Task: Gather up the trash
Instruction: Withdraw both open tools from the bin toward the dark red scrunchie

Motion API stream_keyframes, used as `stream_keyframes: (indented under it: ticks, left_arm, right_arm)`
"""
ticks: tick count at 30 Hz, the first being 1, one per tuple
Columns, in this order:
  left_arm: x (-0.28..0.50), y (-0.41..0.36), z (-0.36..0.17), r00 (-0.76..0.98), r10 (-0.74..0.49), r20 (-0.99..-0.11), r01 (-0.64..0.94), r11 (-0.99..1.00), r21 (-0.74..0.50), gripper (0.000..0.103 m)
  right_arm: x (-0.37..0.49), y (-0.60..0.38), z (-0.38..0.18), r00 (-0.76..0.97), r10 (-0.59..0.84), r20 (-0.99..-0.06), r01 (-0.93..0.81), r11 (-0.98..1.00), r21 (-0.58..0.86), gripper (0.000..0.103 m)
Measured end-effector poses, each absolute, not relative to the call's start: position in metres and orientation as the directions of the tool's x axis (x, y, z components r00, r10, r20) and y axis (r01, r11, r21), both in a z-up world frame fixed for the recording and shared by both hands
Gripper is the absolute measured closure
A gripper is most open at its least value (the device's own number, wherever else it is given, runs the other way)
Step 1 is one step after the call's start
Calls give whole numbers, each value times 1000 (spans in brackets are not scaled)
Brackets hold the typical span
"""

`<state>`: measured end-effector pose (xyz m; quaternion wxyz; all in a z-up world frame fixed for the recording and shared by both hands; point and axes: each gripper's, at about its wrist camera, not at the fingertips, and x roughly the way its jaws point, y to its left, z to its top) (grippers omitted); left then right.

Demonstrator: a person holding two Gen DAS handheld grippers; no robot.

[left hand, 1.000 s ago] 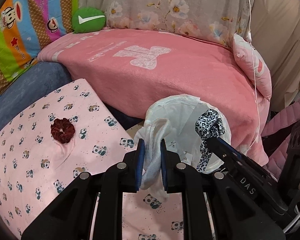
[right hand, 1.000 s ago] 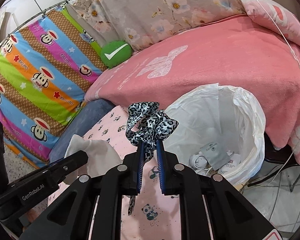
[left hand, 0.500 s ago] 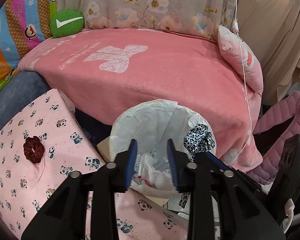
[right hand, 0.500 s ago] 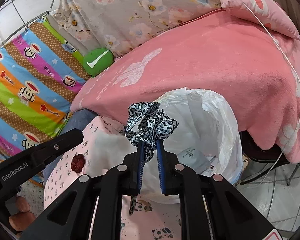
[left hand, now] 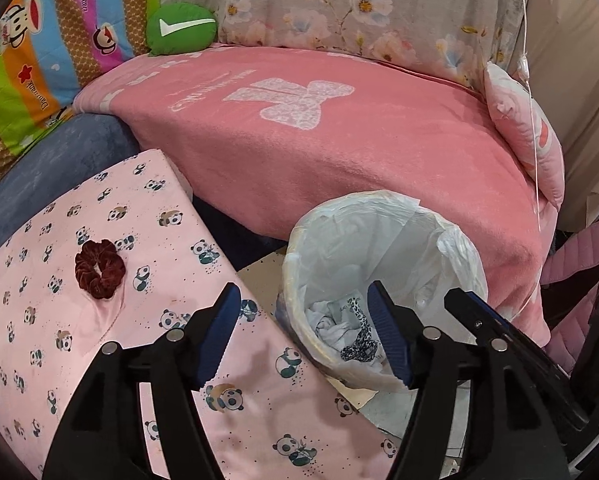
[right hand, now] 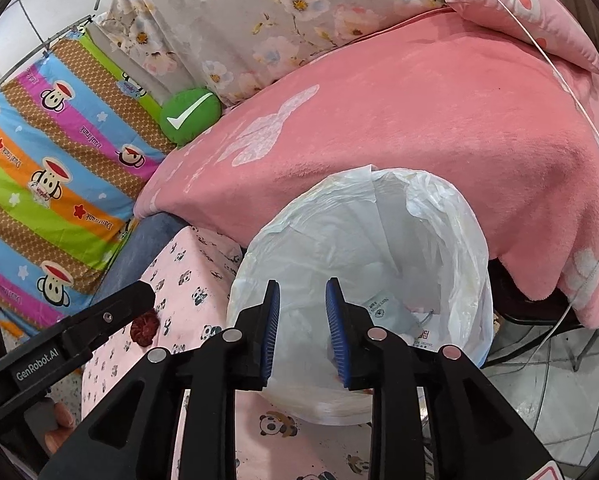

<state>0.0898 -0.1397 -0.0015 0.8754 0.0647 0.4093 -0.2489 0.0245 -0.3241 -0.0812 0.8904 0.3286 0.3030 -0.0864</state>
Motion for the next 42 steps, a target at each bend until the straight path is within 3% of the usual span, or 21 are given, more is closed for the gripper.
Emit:
stream_keyframes:
  ticks: [10, 42]
  left_arm:
    - [94, -110, -8, 547, -363, -754, 440, 891, -110, 40]
    - [115, 22, -42, 545, -278, -791, 217, 958, -187, 40]
  right_arm:
    - [33, -300, -77, 790, 63, -610, 327, 799, 505, 70]
    - [75, -193, -68, 741, 153, -654, 170, 899, 403, 70]
